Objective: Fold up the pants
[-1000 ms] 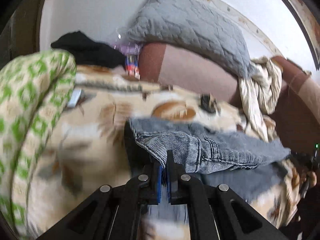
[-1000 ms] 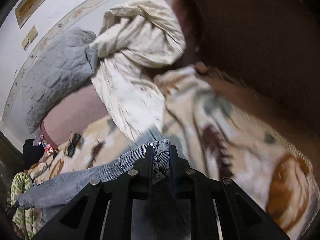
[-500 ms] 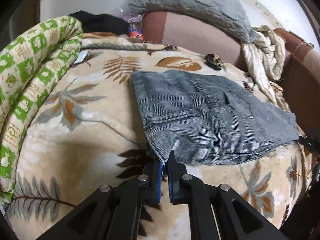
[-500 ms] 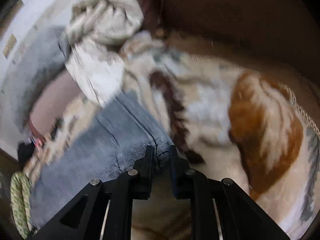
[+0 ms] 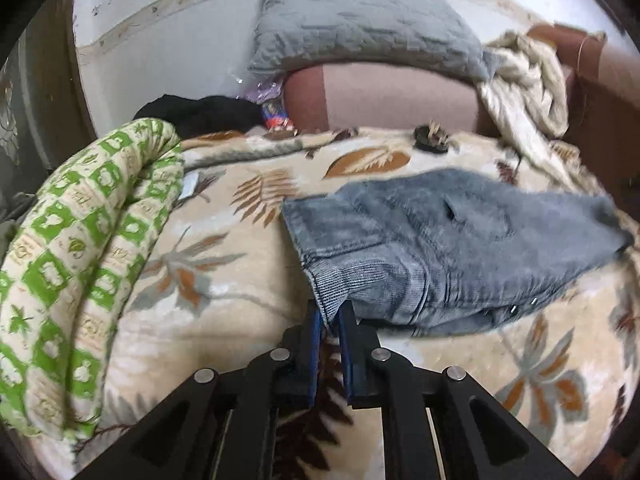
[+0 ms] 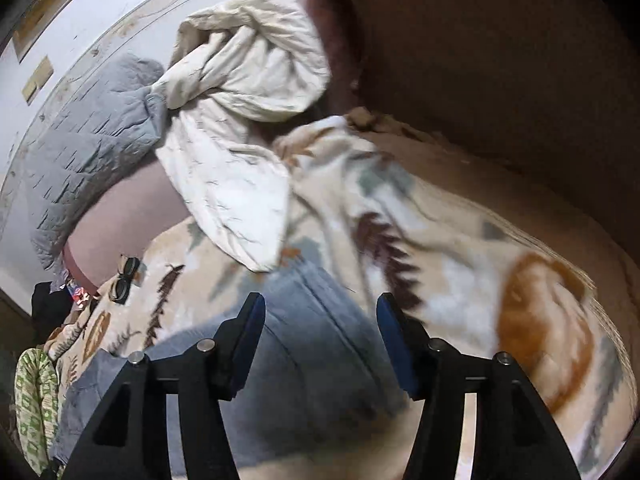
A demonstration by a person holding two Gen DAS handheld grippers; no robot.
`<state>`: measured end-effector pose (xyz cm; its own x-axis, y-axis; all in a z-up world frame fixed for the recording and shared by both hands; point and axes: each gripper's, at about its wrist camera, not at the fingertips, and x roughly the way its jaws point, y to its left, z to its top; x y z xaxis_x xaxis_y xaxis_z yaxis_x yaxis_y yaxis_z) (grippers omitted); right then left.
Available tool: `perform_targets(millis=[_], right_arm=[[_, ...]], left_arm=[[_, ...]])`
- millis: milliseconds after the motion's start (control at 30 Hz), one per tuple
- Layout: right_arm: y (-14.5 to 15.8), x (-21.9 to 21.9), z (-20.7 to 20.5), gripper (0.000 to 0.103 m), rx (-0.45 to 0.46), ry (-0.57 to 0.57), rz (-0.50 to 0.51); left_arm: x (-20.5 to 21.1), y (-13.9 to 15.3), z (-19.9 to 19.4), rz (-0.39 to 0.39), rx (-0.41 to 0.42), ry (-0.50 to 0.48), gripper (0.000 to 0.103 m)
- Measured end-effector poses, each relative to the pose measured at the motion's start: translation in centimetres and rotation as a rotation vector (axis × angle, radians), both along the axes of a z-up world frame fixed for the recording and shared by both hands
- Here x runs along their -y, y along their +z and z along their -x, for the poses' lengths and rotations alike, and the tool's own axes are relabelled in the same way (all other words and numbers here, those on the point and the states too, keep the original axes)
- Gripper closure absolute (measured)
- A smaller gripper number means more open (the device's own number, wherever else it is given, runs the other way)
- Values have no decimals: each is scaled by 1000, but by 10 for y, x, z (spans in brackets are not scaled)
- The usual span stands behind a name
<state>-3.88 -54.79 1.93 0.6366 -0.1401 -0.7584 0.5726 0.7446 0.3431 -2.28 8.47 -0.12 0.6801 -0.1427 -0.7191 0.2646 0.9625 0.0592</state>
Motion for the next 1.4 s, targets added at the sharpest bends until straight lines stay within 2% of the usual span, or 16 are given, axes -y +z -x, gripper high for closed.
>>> perform_targets(millis=[167, 300, 367, 500, 533, 600, 700, 833, 933, 1000, 1067, 1133, 1200, 1233, 1333, 1400], right_arm=[[-18, 11, -45, 44, -68, 30, 8], [-30, 18, -63, 44, -142, 50, 46], [-40, 19, -69, 44, -190, 73, 40], [-60, 25, -70, 46, -249, 98, -26], [-63, 25, -68, 49, -255, 113, -46], [-64, 21, -65, 72, -259, 159, -76], [-53, 15, -60, 86, -219, 177, -28], [-38, 11, -55, 87, -143, 148, 47], [-33, 10, -59, 87, -74, 112, 101], [-37, 11, -68, 87, -45, 86, 113], [-53, 12, -80, 86, -96, 70, 111], [-72, 11, -90, 83, -186, 61, 104], [-77, 11, -89, 61, -233, 37, 108], [-71, 11, -86, 59, -237, 15, 116], [-40, -1, -69, 59, -176, -10, 163], [-20, -20, -59, 56, -126, 44, 153]], left_arm=[[-20, -12, 4, 2, -83, 78, 90], [-29, -6, 8, 2, -78, 134, 90], [-19, 1, 6, 12, -55, 112, 90], [35, 17, -3, 84, -9, -37, 88], [47, 18, -6, 103, -9, -68, 88], [76, 15, -16, 148, -18, -136, 88], [105, -6, -30, 156, -60, -189, 88], [108, -42, -36, 158, -164, -206, 88], [100, -42, -35, 217, -162, -218, 88], [102, -40, -36, 220, -168, -224, 88], [104, -42, -34, 212, -158, -231, 88], [104, -42, -33, 200, -146, -241, 88], [101, -41, -32, 202, -148, -241, 88], [101, -41, -33, 205, -149, -238, 88], [100, -39, -34, 214, -151, -232, 88], [100, -36, -34, 217, -142, -230, 88]])
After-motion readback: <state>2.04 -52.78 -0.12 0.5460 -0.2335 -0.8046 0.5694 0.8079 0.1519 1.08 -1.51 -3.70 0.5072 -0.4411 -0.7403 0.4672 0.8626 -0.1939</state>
